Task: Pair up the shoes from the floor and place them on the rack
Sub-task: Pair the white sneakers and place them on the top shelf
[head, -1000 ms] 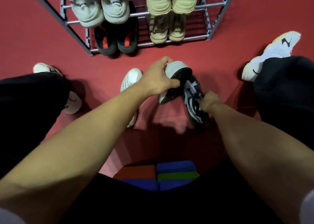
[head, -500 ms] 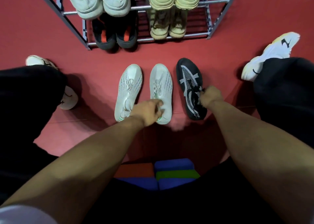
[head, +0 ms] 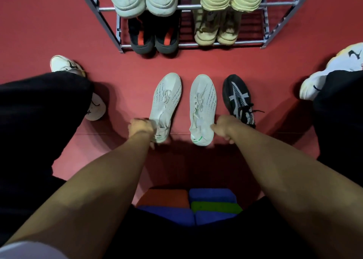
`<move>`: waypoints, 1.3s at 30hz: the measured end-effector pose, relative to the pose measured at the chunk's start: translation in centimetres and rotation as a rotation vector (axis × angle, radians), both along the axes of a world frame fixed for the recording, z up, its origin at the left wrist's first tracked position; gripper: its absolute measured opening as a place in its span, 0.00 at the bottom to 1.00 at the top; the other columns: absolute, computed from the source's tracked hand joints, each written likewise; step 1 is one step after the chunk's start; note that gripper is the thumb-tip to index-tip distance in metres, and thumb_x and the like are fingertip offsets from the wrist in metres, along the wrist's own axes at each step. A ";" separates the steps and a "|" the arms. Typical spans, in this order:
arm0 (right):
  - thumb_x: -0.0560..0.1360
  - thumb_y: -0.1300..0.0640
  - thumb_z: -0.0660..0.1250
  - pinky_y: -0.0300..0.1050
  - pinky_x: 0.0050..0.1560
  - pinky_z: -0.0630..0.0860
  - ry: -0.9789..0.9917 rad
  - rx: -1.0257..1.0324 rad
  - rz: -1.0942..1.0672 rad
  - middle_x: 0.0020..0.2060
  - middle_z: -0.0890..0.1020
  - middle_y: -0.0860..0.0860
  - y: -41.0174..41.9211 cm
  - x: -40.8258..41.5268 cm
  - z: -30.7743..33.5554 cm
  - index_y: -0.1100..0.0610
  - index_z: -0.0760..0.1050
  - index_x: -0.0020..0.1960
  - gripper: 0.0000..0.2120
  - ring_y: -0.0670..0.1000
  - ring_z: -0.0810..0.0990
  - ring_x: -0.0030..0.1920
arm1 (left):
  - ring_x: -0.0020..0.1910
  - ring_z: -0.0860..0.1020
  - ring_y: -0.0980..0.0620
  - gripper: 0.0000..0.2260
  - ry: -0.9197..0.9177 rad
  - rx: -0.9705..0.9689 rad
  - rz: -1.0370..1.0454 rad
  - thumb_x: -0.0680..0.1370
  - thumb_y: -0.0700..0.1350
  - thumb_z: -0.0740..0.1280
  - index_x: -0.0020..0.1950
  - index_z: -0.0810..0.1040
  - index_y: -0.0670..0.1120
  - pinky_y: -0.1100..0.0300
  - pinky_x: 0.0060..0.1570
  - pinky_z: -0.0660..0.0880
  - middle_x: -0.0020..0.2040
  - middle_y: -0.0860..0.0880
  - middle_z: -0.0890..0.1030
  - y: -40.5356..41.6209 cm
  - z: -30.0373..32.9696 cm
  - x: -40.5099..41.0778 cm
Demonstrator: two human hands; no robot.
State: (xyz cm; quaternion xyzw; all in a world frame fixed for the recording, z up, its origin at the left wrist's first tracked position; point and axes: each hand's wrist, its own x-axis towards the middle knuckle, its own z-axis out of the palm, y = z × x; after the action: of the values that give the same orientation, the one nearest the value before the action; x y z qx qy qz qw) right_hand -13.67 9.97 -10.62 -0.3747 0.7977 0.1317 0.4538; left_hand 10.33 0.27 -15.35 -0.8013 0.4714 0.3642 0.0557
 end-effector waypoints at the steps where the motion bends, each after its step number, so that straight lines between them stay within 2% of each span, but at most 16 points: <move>1: 0.79 0.48 0.60 0.49 0.49 0.78 -0.026 0.060 -0.003 0.50 0.81 0.57 0.3 0.6 -0.1 0.57 0.74 0.57 0.15 0.57 0.80 0.47 | 0.50 0.81 0.37 0.19 0.082 0.097 -0.025 0.73 0.50 0.62 0.58 0.78 0.40 0.53 0.47 0.78 0.55 0.39 0.82 0.1 -0.3 0.2; 3: 0.78 0.46 0.61 0.49 0.49 0.77 -0.054 0.148 0.038 0.56 0.80 0.58 0.4 1.4 -0.9 0.59 0.73 0.64 0.21 0.56 0.80 0.49 | 0.33 0.82 0.38 0.14 0.203 0.148 -0.014 0.73 0.48 0.62 0.52 0.81 0.42 0.52 0.32 0.79 0.44 0.40 0.84 0.5 -0.5 0.6; 4: 0.78 0.46 0.62 0.48 0.49 0.76 -0.038 0.159 0.069 0.59 0.79 0.58 0.4 1.5 -1.3 0.59 0.72 0.66 0.22 0.55 0.79 0.51 | 0.30 0.81 0.38 0.13 0.216 0.136 -0.017 0.73 0.48 0.63 0.52 0.80 0.44 0.51 0.29 0.79 0.43 0.40 0.84 0.5 -0.6 0.8; 5: 0.77 0.48 0.63 0.48 0.49 0.76 -0.011 0.150 0.098 0.60 0.78 0.57 0.3 1.5 -1.5 0.59 0.72 0.67 0.22 0.56 0.79 0.52 | 0.32 0.82 0.38 0.12 0.213 0.118 -0.024 0.73 0.48 0.64 0.53 0.79 0.45 0.50 0.31 0.80 0.44 0.40 0.84 0.5 -0.4 0.7; 8: 0.73 0.52 0.64 0.47 0.50 0.77 0.049 0.087 0.141 0.56 0.80 0.54 0.3 1.4 -2.1 0.55 0.74 0.64 0.20 0.56 0.80 0.51 | 0.53 0.81 0.40 0.18 0.116 0.101 -0.093 0.71 0.51 0.68 0.59 0.76 0.46 0.53 0.54 0.78 0.57 0.41 0.81 0.7 -1.1 0.7; 9: 0.73 0.53 0.64 0.46 0.49 0.78 0.047 0.077 0.130 0.55 0.80 0.54 0.3 1.4 -2.1 0.55 0.74 0.63 0.19 0.56 0.80 0.50 | 0.56 0.80 0.41 0.20 0.084 0.089 -0.093 0.71 0.52 0.68 0.60 0.75 0.47 0.53 0.58 0.76 0.59 0.41 0.80 0.8 -1.5 0.7; 14: 0.72 0.56 0.60 0.51 0.48 0.82 -0.042 0.058 -0.010 0.52 0.79 0.55 0.4 1.1 -2.5 0.55 0.74 0.60 0.17 0.57 0.81 0.48 | 0.53 0.81 0.41 0.06 0.069 -0.052 -0.085 0.74 0.48 0.66 0.50 0.74 0.51 0.54 0.55 0.76 0.52 0.45 0.83 1.7 -1.5 0.7; 16: 0.74 0.58 0.61 0.56 0.48 0.83 -0.104 0.003 -0.139 0.51 0.79 0.56 0.0 0.7 -2.1 0.57 0.75 0.57 0.13 0.58 0.82 0.48 | 0.46 0.83 0.41 0.05 0.144 -0.036 -0.014 0.72 0.47 0.66 0.42 0.71 0.50 0.53 0.50 0.80 0.44 0.47 0.83 1.3 -1.4 0.8; 18: 0.75 0.58 0.62 0.56 0.51 0.82 -0.148 -0.088 -0.304 0.51 0.80 0.57 -0.8 0.4 -1.5 0.59 0.75 0.52 0.08 0.59 0.82 0.50 | 0.34 0.81 0.43 0.07 0.313 0.054 0.106 0.71 0.44 0.69 0.41 0.70 0.49 0.54 0.33 0.81 0.36 0.47 0.79 0.7 -0.6 0.8; 19: 0.75 0.58 0.63 0.55 0.52 0.81 -0.189 -0.124 -0.413 0.51 0.80 0.57 -1.1 0.4 -1.2 0.60 0.75 0.51 0.07 0.57 0.82 0.51 | 0.26 0.77 0.45 0.06 0.420 0.141 0.162 0.72 0.42 0.68 0.43 0.70 0.49 0.58 0.23 0.77 0.32 0.46 0.76 0.5 0.1 0.7; 20: 0.75 0.58 0.63 0.52 0.52 0.81 -0.250 -0.138 -0.531 0.52 0.81 0.56 -1.5 0.4 -0.8 0.59 0.74 0.51 0.07 0.56 0.81 0.52 | 0.21 0.72 0.48 0.05 0.517 0.238 0.196 0.73 0.41 0.67 0.44 0.71 0.46 0.62 0.19 0.72 0.28 0.46 0.73 0.1 1.0 0.5; 22: 0.73 0.57 0.64 0.50 0.49 0.80 -0.381 -0.109 -0.717 0.52 0.82 0.54 -2.0 0.5 0.2 0.59 0.75 0.55 0.12 0.54 0.82 0.52 | 0.19 0.68 0.50 0.04 0.601 0.356 0.158 0.73 0.41 0.67 0.44 0.73 0.45 0.62 0.21 0.72 0.25 0.47 0.72 -0.9 2.9 0.2; 27: 0.75 0.61 0.66 0.45 0.40 0.78 -0.553 -0.078 -0.733 0.47 0.82 0.53 -4.5 1.5 3.8 0.57 0.73 0.57 0.11 0.51 0.81 0.41 | 0.26 0.74 0.54 0.07 0.624 0.459 -0.088 0.76 0.48 0.67 0.51 0.78 0.48 0.64 0.29 0.75 0.39 0.49 0.78 -4.6 8.1 -0.1; 31: 0.77 0.62 0.63 0.45 0.36 0.80 -0.534 -0.095 -0.699 0.39 0.80 0.54 -6.0 2.1 7.2 0.59 0.73 0.53 0.05 0.50 0.81 0.34 | 0.28 0.75 0.50 0.01 0.590 0.274 -0.087 0.75 0.41 0.67 0.47 0.77 0.46 0.60 0.29 0.79 0.38 0.46 0.76 -5.4 11.3 -0.1; 33: 0.77 0.64 0.63 0.43 0.30 0.81 -0.532 -0.092 -0.668 0.38 0.80 0.55 -6.3 2.0 9.3 0.61 0.73 0.52 0.04 0.50 0.82 0.30 | 0.32 0.77 0.49 0.04 0.612 0.241 -0.038 0.75 0.40 0.68 0.48 0.75 0.46 0.55 0.34 0.81 0.39 0.47 0.76 -4.9 13.1 0.1; 39: 0.76 0.68 0.64 0.54 0.40 0.83 -0.563 -0.179 -0.568 0.45 0.82 0.62 -6.5 0.1 16.1 0.68 0.73 0.58 0.12 0.58 0.84 0.40 | 0.39 0.80 0.45 0.18 0.833 0.202 0.018 0.77 0.36 0.66 0.65 0.70 0.48 0.53 0.37 0.82 0.49 0.45 0.80 -3.7 19.7 1.0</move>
State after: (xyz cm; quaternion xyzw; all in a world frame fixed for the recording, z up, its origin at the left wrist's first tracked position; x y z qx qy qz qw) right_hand -13.59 3.49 5.45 -0.1989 0.7225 -0.1764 0.6382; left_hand 11.32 -3.40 4.40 -0.5804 0.4085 0.7015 -0.0646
